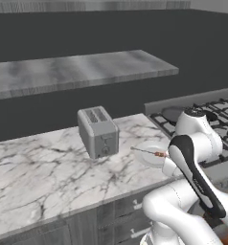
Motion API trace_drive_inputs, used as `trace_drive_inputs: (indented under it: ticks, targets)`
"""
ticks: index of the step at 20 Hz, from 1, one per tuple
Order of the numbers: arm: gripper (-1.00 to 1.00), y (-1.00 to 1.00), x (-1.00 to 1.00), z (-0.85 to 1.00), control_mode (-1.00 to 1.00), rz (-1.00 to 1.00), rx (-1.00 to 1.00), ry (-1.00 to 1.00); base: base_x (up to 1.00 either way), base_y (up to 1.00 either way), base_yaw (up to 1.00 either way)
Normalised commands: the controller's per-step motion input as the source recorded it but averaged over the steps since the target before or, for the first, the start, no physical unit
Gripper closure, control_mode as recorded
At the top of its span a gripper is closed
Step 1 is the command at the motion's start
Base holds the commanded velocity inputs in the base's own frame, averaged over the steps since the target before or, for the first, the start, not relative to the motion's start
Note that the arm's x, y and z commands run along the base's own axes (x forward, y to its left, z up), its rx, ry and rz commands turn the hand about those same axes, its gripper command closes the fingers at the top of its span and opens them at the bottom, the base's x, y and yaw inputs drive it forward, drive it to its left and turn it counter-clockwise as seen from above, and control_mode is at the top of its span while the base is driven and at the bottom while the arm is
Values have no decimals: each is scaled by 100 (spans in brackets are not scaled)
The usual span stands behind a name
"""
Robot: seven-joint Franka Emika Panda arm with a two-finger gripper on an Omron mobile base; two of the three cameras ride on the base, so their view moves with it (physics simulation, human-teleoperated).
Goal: Place the cold items (lemon and lime) from the fridge in one tupperware on the dining counter. Place the warm items (hot dog and kebab skewer) in the stove area in another tupperware.
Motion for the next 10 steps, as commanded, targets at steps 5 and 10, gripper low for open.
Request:
trace_drive_inputs:
  ticks: [5,10]
  targets:
    - [-100,-16,2,-13,-100,12,0,0,2,-3,17]
    - [-100,-35,43,-31,-100,0,1,-2,0,0,0]
